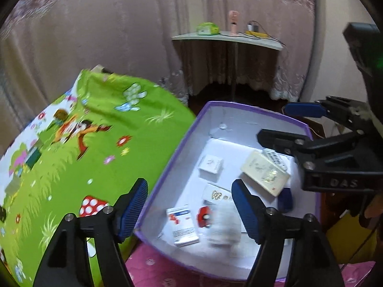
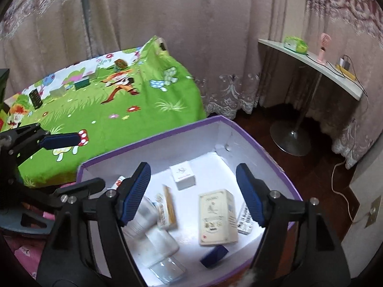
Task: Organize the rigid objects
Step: 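Move both open tools back over the table toward the remaining boxes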
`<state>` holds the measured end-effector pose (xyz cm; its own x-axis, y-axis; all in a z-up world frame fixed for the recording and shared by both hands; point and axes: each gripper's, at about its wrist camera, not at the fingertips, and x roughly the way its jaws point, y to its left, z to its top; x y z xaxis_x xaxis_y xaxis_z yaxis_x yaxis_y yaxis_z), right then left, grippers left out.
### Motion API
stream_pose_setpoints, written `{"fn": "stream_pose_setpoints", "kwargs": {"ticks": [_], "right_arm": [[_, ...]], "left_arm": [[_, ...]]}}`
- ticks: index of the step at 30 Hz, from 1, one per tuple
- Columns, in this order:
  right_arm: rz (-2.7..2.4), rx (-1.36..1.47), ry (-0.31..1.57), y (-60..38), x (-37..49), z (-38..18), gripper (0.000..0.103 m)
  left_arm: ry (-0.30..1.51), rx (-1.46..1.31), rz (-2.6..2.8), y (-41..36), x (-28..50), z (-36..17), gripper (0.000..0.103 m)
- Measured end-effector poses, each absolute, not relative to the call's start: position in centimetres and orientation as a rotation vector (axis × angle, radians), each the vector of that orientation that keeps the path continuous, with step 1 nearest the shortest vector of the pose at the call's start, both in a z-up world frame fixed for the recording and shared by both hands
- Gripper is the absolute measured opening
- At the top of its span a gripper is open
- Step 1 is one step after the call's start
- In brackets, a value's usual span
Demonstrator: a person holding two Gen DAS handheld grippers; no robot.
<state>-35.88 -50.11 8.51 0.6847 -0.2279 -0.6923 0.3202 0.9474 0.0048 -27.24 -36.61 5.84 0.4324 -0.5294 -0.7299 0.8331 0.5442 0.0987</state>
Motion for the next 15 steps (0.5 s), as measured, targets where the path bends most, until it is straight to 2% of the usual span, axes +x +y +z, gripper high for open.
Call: {"fn": "stream_pose_setpoints", "kwargs": {"ticks": [4,10,15], "right_arm": [[-0.214,0.101,0.773,-47.0,-33.2,8.4,0.078],[0.023,0.024,0.848,-40.0,-27.0,7.1,0.079],[0.174,-0.047,0.902,-33.7,-19.2,4.9,0.08]], "left_arm": [[0.732,0.426,-0.793,-32.7,-23.6,4.9,0.073],[0.763,0.241,-0.449,-20.1,-15.3,3.9,0.076],[0.754,0.198,-0.152,-9.1,-9.6,2.8,0.076]]}}
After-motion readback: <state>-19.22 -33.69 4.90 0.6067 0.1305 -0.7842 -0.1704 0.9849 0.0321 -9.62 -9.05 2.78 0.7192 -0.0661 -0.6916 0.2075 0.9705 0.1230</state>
